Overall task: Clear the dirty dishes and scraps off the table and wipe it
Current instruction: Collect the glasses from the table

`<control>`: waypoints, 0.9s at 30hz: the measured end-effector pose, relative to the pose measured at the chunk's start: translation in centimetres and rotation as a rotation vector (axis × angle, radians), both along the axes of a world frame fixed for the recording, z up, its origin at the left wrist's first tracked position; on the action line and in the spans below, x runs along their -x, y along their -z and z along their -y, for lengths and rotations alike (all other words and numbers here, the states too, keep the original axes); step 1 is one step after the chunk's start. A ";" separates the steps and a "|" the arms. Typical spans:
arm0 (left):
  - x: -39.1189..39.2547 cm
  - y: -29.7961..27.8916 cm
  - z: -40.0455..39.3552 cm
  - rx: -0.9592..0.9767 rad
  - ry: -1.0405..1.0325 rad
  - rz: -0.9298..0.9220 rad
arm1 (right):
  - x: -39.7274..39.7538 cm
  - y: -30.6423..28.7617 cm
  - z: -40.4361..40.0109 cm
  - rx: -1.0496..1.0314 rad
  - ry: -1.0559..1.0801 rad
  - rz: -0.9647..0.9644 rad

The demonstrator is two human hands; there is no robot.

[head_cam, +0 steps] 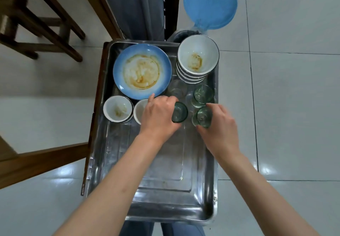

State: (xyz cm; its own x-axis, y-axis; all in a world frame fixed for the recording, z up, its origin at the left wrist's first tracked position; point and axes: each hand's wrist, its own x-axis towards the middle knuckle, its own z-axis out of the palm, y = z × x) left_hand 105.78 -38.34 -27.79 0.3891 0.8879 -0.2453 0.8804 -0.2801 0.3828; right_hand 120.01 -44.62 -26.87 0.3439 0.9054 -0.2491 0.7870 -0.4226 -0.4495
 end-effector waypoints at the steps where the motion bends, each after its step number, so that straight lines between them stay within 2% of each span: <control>1: 0.0 0.2 0.1 -0.008 -0.003 0.007 | 0.0 0.3 -0.1 0.005 -0.002 0.005; 20: 0.2 0.9 0.1 -0.064 0.029 -0.033 | 0.6 1.7 -0.1 0.009 0.016 -0.039; 27: 1.0 -1.1 1.4 -0.070 0.002 0.003 | 0.8 -0.8 1.2 -0.004 0.043 -0.006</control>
State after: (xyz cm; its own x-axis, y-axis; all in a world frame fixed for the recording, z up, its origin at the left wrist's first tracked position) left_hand 104.83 -39.79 -26.72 0.3912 0.9023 -0.1812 0.8787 -0.3076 0.3651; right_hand 119.21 -45.79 -26.04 0.3808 0.8908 -0.2479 0.7654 -0.4541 -0.4560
